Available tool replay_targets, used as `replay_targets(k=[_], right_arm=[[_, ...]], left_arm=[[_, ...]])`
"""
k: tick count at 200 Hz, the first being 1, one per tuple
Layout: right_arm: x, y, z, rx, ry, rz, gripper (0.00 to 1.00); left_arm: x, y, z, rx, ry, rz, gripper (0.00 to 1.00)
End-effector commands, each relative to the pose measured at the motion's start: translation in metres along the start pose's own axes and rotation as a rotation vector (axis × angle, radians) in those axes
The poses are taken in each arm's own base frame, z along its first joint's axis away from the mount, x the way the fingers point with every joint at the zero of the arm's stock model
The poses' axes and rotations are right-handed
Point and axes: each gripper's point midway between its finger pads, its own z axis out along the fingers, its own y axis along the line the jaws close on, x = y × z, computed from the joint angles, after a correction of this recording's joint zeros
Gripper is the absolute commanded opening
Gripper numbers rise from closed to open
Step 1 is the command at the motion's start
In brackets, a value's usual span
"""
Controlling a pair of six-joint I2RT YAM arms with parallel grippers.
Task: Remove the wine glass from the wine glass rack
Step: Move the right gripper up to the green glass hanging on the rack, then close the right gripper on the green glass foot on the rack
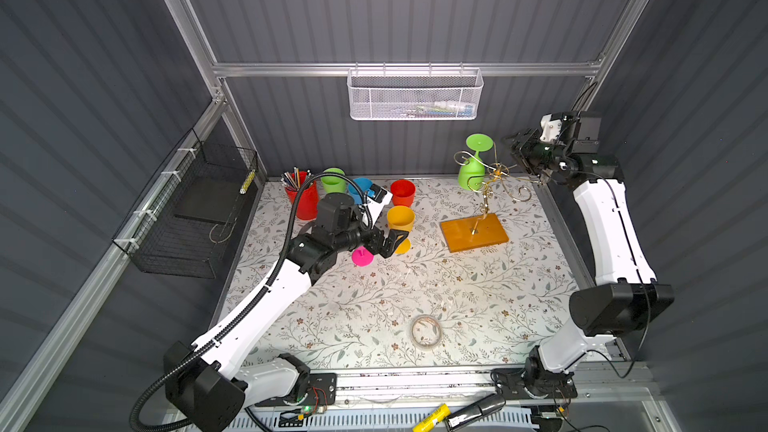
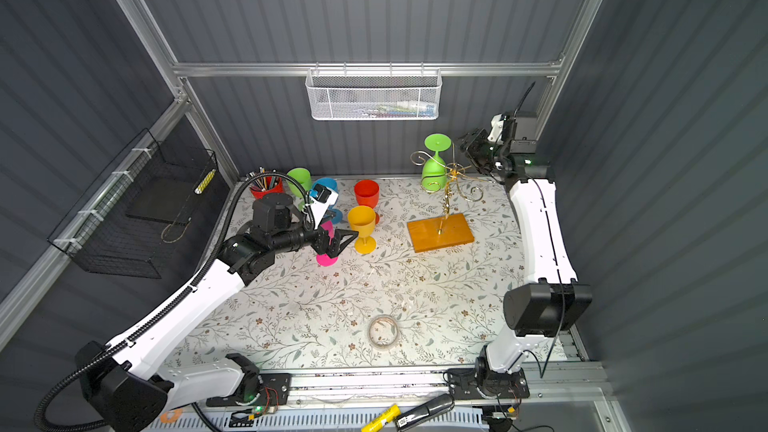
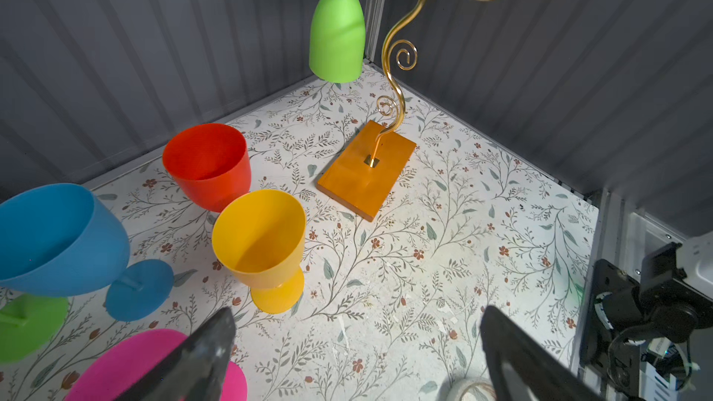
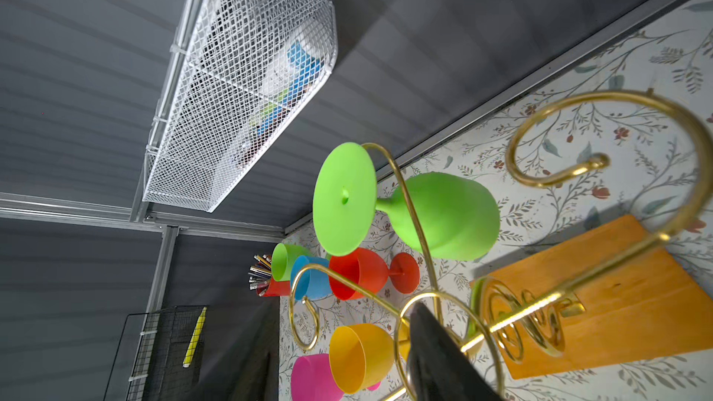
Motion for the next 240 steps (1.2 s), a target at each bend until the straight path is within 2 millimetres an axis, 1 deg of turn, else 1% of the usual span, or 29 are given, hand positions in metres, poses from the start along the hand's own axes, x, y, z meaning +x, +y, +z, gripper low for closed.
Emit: replay_targets(k=[1,30,53,91,147,174,204,240], right_arm=[[-0.007,0.006,0.011,-0.053,0.020,0.023,0.54],[-0.011,0.001,0.031,-0.068,0.041,0.037,0.50],[-0.013,0.001,0.039,-0.079,0.048,0.038,0.48],[-0.015,0.004,0.046,-0.106,0.049,0.054,0.46],[-0.014,0.004,0.051,-0.126,0.060,0.080,0.43],[-0.010,0.002,0.053,-0.113,0.067,0.079,0.42],[-0.008,-0.004,0.056,-0.087,0.069,0.075,0.41],[-0.005,-0.004,0.061,-0.082,0.079,0.071,0.40]], left_arm=[[-0.003,-0.008,0.002,0.040,-0.025,0.055,0.99],[-0.004,-0.009,0.002,0.045,-0.032,0.062,0.99],[-0.005,-0.013,0.003,0.074,-0.045,0.066,0.99],[-0.005,-0.019,0.001,0.105,-0.071,0.080,0.99],[-0.011,-0.026,-0.009,0.124,-0.126,0.099,0.99],[-0.010,-0.027,-0.010,0.126,-0.126,0.096,0.99],[-0.010,-0.026,-0.010,0.121,-0.128,0.095,0.99],[-0.010,-0.025,-0.009,0.116,-0.124,0.091,0.99]])
